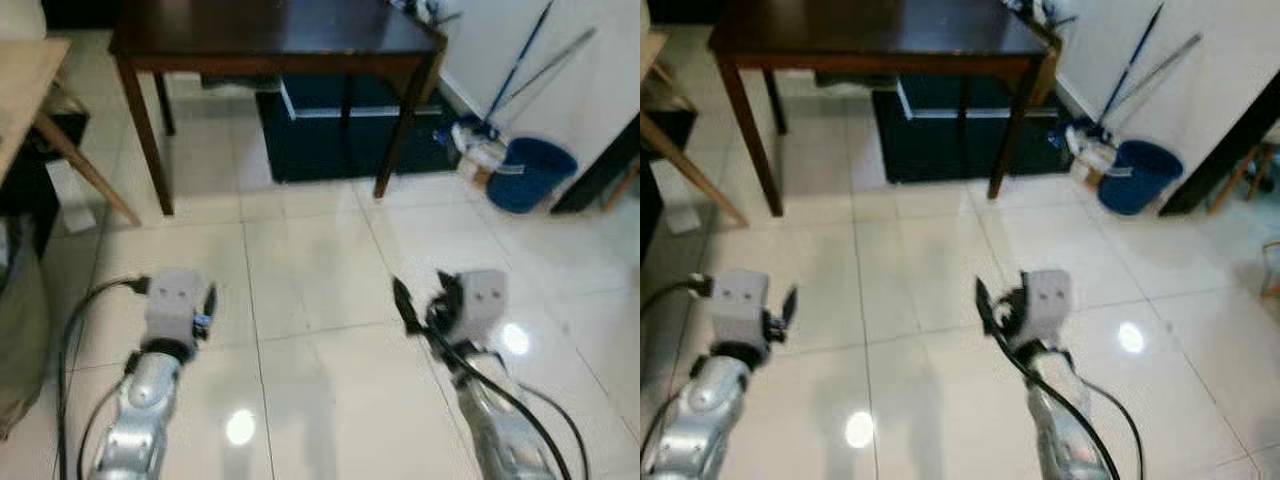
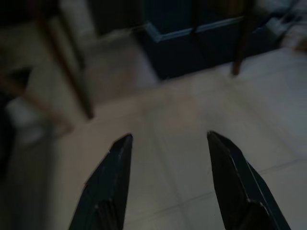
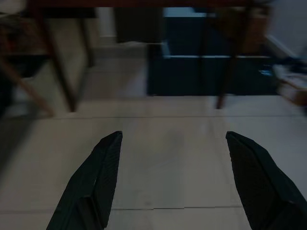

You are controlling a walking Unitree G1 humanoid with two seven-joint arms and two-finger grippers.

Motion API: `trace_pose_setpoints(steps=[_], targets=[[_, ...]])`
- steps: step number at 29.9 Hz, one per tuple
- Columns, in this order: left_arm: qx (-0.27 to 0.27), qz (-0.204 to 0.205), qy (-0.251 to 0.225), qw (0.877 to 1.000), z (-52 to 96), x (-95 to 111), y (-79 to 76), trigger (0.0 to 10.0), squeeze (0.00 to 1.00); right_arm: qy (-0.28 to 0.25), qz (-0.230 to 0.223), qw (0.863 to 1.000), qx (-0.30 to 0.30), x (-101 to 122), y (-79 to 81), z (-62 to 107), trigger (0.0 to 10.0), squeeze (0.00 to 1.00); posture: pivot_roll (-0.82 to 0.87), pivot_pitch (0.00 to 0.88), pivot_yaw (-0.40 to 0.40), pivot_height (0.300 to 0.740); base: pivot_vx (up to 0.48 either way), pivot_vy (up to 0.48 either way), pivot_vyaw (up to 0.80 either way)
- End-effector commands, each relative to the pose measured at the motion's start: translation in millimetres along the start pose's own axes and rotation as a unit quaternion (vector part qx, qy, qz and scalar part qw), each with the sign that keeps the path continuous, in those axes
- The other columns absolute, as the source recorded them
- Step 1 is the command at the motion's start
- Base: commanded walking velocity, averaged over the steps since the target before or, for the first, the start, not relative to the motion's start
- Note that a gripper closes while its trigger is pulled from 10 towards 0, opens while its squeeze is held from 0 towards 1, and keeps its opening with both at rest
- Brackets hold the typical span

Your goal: Setting the table

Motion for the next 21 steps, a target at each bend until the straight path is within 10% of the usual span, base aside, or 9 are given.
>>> trace_pose_setpoints(steps=[1, 21], targets=[[-0.012, 0.004, 0.008, 1.0, 2.1, -4.8, -9.0, 10.0, 0.0, 0.011, 0.006, 1.0, -0.01, -4.7, -7.3, 2.8, 10.0, 0.0, -0.15, 0.017, -0.009, 0.74, 0.368, 0.0, 0.0], [-0.015, 0.003, 0.003, 1.0, 2.7, -1.8, -10.8, 10.0, 0.0, 0.005, -0.003, 1.0, -0.009, -0.5, -7.5, 0.7, 10.0, 0.0, -0.15, 0.021, -0.008, 0.74, 0.367, 0.0, 0.0]])
Point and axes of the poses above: a point about 5 cm out from each wrist's last joint towards the gripper, its own z axis pointing back from the gripper into the wrist, its own x axis along the axis of the wrist's last joint, y = z × x, the point moved 6 cm from there along -z, pointing out of the wrist towards the gripper, and after that the axes turned 5 degrees about -z, right-handed, at the moved point
